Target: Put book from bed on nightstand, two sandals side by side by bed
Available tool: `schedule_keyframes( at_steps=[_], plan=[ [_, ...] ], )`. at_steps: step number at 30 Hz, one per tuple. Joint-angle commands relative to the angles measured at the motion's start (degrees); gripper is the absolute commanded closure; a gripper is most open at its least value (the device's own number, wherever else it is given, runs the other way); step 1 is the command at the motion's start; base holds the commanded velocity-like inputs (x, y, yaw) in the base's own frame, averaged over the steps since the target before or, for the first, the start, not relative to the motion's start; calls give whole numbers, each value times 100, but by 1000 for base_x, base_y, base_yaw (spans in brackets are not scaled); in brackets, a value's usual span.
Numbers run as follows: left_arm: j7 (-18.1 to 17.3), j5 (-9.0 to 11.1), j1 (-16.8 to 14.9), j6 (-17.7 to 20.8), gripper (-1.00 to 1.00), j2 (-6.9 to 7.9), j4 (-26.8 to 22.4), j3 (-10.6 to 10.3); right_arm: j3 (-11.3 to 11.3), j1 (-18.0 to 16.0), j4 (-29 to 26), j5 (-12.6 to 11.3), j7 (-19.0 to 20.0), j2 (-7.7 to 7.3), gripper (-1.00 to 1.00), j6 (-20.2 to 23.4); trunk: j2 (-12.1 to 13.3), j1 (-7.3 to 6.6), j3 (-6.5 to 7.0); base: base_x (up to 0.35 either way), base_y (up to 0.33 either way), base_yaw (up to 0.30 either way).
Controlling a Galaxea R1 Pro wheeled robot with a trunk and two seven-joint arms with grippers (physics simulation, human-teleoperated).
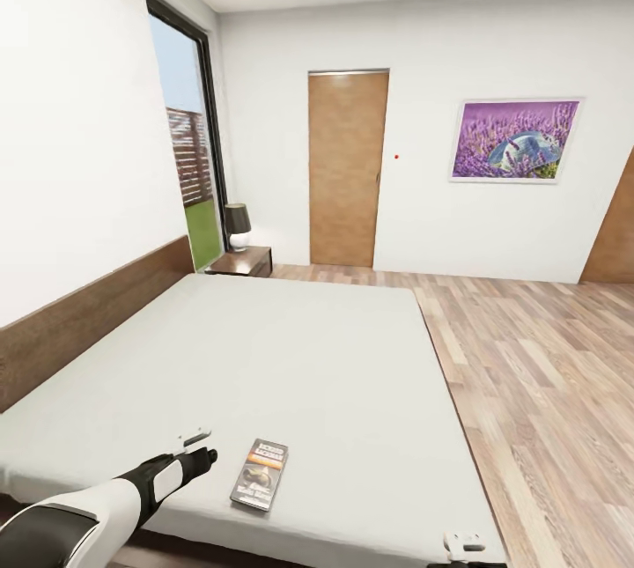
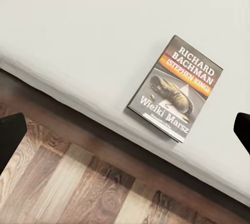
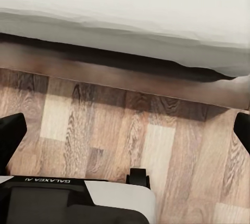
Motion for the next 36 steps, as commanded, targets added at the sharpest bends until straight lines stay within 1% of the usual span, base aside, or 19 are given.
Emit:
schedule_keyframes(
  at_steps=[1,5,15,23,36],
  plan=[
    [6,51,-5,17,-100,4,5,-48,48,-4,-4,-58,15,-5,-100,24,-7,2,-6,71,194,0],
    [6,48,-5,17,-100,2,5,-49,48,-2,-4,-61,15,-6,-100,24,-7,2,-6,84,198,0],
    [6,46,-5,17,-100,-1,5,-48,48,-1,-4,-62,15,-9,-100,24,-7,2,-6,23,54,0],
    [4,49,-5,17,-100,2,5,-48,48,-3,-4,-60,16,-7,-100,24,-7,2,-6,74,211,0],
    [1,48,-5,17,-100,5,5,-48,48,-1,-4,-61,15,-11,-100,24,-7,2,-6,21,104,0]
  ],
)
